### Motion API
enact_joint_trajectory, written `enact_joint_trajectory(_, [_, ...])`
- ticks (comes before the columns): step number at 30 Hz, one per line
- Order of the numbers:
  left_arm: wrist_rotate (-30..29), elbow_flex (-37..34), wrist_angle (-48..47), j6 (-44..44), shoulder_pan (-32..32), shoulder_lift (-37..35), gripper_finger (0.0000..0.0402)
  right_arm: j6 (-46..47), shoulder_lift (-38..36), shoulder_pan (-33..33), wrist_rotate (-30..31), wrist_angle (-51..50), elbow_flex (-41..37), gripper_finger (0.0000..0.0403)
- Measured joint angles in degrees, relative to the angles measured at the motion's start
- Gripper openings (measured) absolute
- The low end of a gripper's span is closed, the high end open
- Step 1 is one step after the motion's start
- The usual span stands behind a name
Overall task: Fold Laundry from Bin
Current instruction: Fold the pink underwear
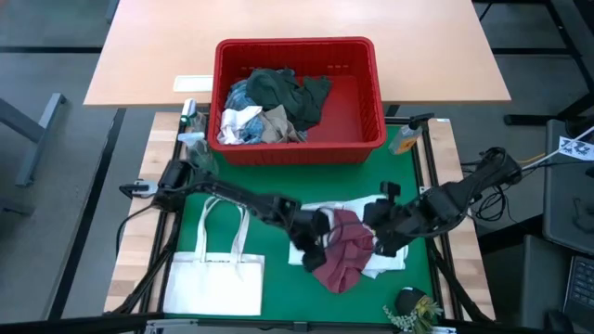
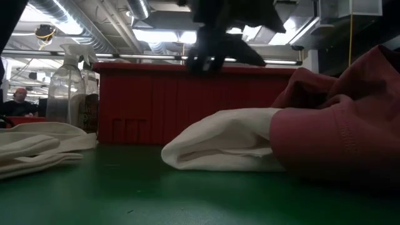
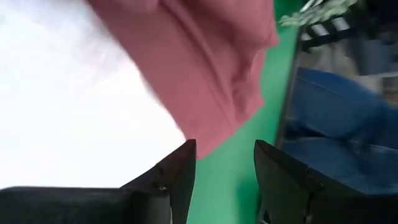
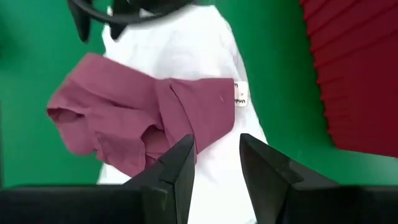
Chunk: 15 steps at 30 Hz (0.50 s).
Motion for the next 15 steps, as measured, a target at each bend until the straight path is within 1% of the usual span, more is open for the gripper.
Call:
enact_joint_trajectory(6, [-12.77,0.00,0.19,-4.48,-6.30,2.45,0.0156,-3.39,4.10,0.00,-1.25,0.01,0.00,0.0129])
enact_joint_trajectory(8, [-14.29,0.00,0.24,-7.55,-7.74,3.69,0.0156,-3.42,4.93,0.00,-1.56,0.10,0.00,0.0129])
enact_joint_trajectory(11, [-14.33,0.00,1.06,-11.44,-9.40,5.92,0.0156,-3.42,5.66,0.00,-1.60,0.10,0.00,0.0129])
enact_joint_trajectory(15, [-16.82,0.00,1.82,-13.37,-10.91,7.62,0.0156,-3.42,6.01,0.00,-2.04,0.19,0.00,0.0129])
